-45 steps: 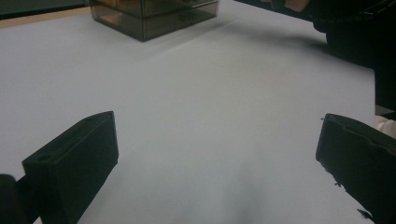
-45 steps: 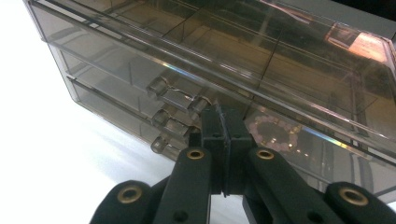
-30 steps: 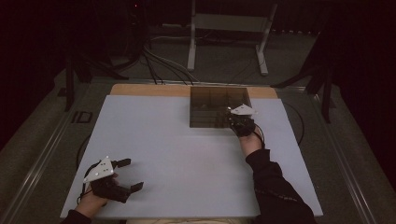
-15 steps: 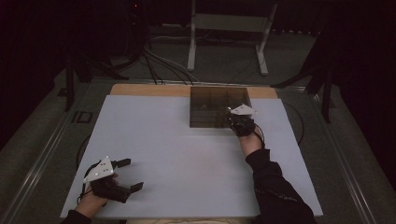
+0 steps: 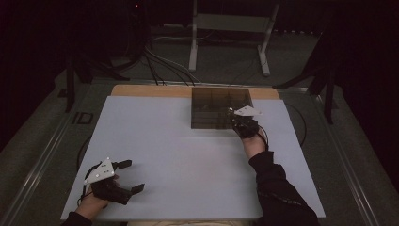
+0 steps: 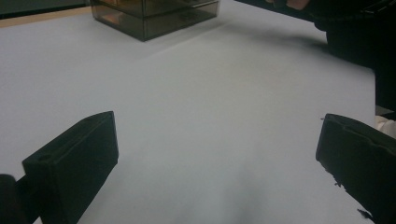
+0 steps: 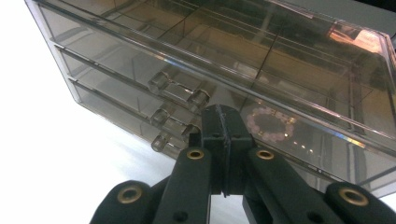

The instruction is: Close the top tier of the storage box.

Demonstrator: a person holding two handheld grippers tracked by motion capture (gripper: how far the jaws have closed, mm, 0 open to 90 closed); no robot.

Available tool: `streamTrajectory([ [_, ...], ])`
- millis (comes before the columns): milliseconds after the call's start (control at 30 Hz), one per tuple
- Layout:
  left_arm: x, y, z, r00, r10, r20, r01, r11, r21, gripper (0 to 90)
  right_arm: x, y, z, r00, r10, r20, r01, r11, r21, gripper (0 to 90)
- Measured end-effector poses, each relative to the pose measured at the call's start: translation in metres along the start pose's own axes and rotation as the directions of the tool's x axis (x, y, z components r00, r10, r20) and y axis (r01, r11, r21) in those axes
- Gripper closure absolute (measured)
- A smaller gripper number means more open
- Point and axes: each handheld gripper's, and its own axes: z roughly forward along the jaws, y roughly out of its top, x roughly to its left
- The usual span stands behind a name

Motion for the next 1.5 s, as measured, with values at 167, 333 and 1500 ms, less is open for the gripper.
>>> streamTrajectory([
  [167,0.000,0.000,0.000,1.0000,0.001,0.000,-0.001,1.0000,0.000,0.0,0.002,0.001,-0.002,1.0000,-0.003,-0.009,0.003,1.000,0.011,90.0],
  [333,0.000,0.000,0.000,1.0000,-0.001,0.001,0.001,1.0000,-0.001,0.0,0.004,0.002,-0.003,0.9999,-0.001,-0.012,0.001,1.000,0.010,90.0],
  [1500,0.000,0.000,0.000,1.0000,0.003,0.004,-0.003,1.0000,0.001,0.0,0.023,0.013,-0.011,0.9825,0.028,-0.184,-0.019,0.999,0.048,3.3],
])
